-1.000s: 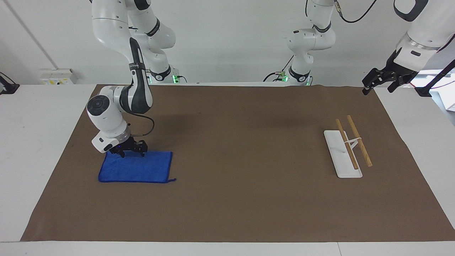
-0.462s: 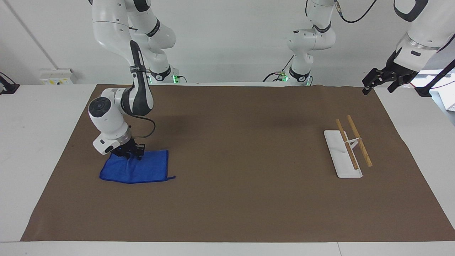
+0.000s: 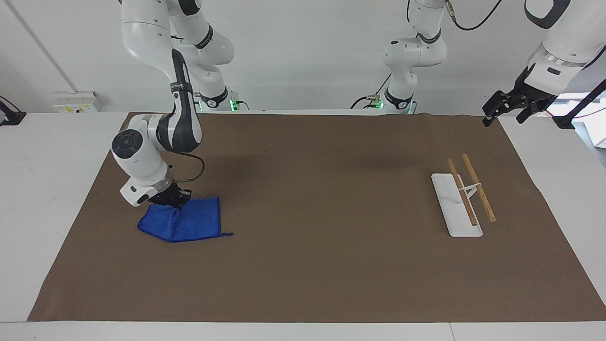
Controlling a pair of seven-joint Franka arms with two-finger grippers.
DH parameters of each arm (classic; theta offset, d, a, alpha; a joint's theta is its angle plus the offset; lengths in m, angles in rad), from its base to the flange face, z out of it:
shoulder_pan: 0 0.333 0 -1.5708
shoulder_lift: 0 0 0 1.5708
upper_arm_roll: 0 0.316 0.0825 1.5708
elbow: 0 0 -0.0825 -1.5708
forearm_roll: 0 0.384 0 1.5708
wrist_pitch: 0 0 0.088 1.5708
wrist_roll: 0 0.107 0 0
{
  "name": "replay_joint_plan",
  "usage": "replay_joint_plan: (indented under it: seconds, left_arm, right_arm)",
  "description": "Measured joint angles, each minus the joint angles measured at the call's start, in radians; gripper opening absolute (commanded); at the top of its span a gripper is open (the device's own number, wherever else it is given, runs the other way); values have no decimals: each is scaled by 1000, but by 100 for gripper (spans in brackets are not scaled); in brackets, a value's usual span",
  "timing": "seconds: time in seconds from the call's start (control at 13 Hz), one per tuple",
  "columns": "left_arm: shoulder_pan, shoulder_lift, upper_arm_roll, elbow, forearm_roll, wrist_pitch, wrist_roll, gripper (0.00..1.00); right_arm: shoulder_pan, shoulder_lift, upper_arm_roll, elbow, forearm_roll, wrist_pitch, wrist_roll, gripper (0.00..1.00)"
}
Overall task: Right arm passes towel to left arm to hang
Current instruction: 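Lift the towel with the right gripper while the left gripper approaches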
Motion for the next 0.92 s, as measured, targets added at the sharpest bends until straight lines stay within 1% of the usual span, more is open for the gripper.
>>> replay_joint_plan:
  seconds: [0.15,0.23,0.38,0.46,0.54,0.62,0.77,0.92]
  left_arm:
    - [0,0,0,0,0,0,0,100]
    - [0,0,0,0,0,-8,0,100]
    - [0,-2,3,0,0,-57,-17,100]
    - [0,-4,2,-4,0,-67,-71,100]
    - [-7,-9,-3,-20,-1,-50,-164,100]
    - [-32,-20,-6,-54,-3,6,-286,100]
    - [-140,-50,-11,-164,-4,177,-597,100]
    - [-251,-57,-17,-246,-4,307,-891,100]
  right_arm:
    - [1,-8,51,136,61,-161,50,0]
    - [4,-12,84,183,112,-204,114,0]
    - [35,-12,144,232,240,-222,308,0]
    - [76,-12,155,245,312,-214,425,0]
    - [131,-11,159,256,375,-190,547,0]
    - [187,-10,160,260,430,-144,662,0]
    - [295,-3,163,264,534,-17,861,0]
    - [391,12,164,264,586,109,1022,0]
